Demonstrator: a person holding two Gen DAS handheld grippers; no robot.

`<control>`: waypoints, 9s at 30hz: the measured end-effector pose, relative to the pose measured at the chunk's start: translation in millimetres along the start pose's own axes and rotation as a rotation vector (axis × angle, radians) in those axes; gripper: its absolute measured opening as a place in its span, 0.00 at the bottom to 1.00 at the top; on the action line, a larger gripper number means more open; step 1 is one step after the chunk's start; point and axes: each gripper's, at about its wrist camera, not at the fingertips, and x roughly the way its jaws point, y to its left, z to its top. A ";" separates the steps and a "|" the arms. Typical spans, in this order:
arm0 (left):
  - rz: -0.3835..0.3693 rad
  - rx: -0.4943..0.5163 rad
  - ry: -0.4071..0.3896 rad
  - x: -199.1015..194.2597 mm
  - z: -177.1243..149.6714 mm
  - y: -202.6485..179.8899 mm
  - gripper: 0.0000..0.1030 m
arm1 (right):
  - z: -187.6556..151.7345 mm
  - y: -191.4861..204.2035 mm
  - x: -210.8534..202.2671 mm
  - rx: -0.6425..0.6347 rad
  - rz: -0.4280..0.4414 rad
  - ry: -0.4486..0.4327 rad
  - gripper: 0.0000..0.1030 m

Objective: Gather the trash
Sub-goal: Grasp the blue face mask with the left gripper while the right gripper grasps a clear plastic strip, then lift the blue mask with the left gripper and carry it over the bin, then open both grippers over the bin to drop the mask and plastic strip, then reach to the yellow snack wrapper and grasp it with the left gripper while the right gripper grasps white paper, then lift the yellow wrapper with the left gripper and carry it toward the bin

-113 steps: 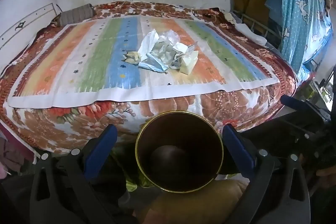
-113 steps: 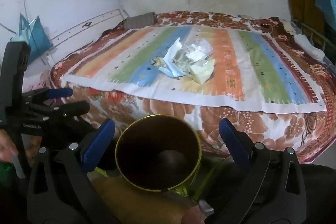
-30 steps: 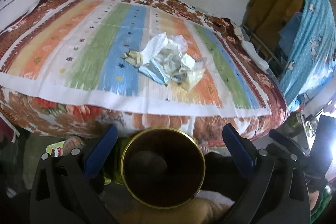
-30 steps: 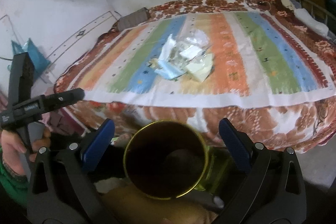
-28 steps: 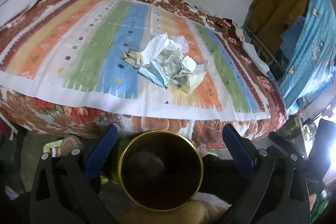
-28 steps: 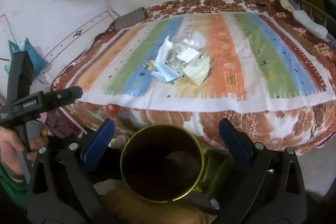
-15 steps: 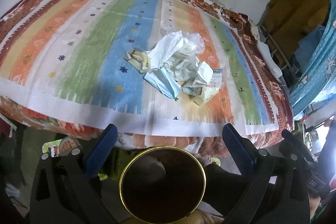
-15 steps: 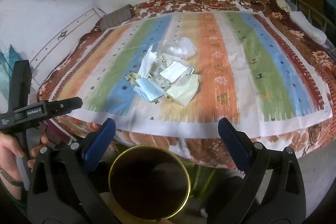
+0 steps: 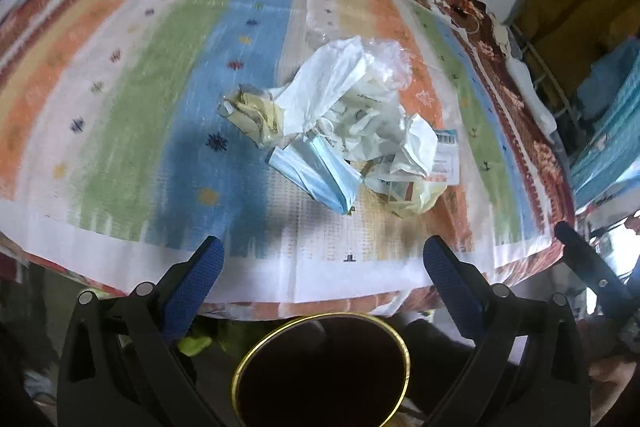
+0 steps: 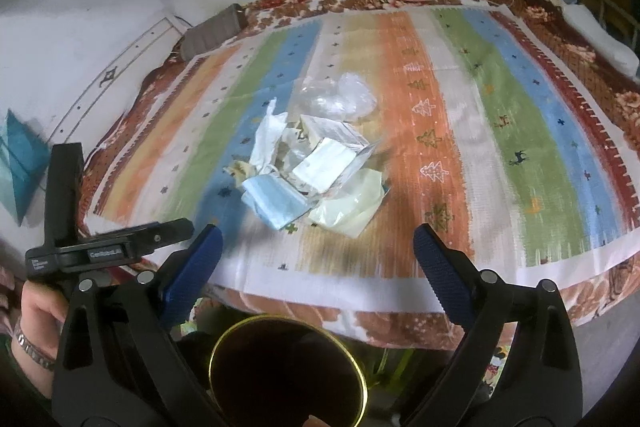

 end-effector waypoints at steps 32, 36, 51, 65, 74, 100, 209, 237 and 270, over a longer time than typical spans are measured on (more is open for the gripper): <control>-0.061 -0.094 0.157 119.0 50.7 26.2 0.77 | 60.1 -47.2 140.0 0.148 0.032 0.186 0.29; -0.073 -0.068 0.169 124.4 49.0 16.6 0.59 | 61.6 -37.8 143.6 0.100 0.038 0.198 0.09; -0.031 0.048 0.100 74.1 66.1 -13.9 0.06 | 78.2 -15.0 91.2 -0.021 0.053 0.077 0.01; 0.105 0.194 0.005 20.6 65.1 -37.9 0.06 | 72.6 11.4 45.0 -0.123 0.033 0.011 0.01; 0.041 0.189 -0.061 -27.2 57.6 -42.4 0.06 | 59.7 29.6 -1.6 -0.148 0.035 -0.061 0.01; -0.056 0.174 -0.225 -110.0 -23.6 -49.0 0.05 | -33.4 72.8 -97.6 -0.290 0.027 -0.236 0.01; 0.113 -0.080 -0.054 26.6 63.7 62.1 0.85 | 14.6 49.2 95.4 -0.261 -0.016 -0.006 0.76; 0.078 -0.011 0.009 107.9 93.2 57.9 0.16 | 39.0 57.1 175.5 -0.348 -0.059 0.096 0.13; -0.027 0.036 -0.068 -15.9 72.1 12.6 0.02 | 38.4 66.2 48.8 -0.299 -0.035 -0.091 0.06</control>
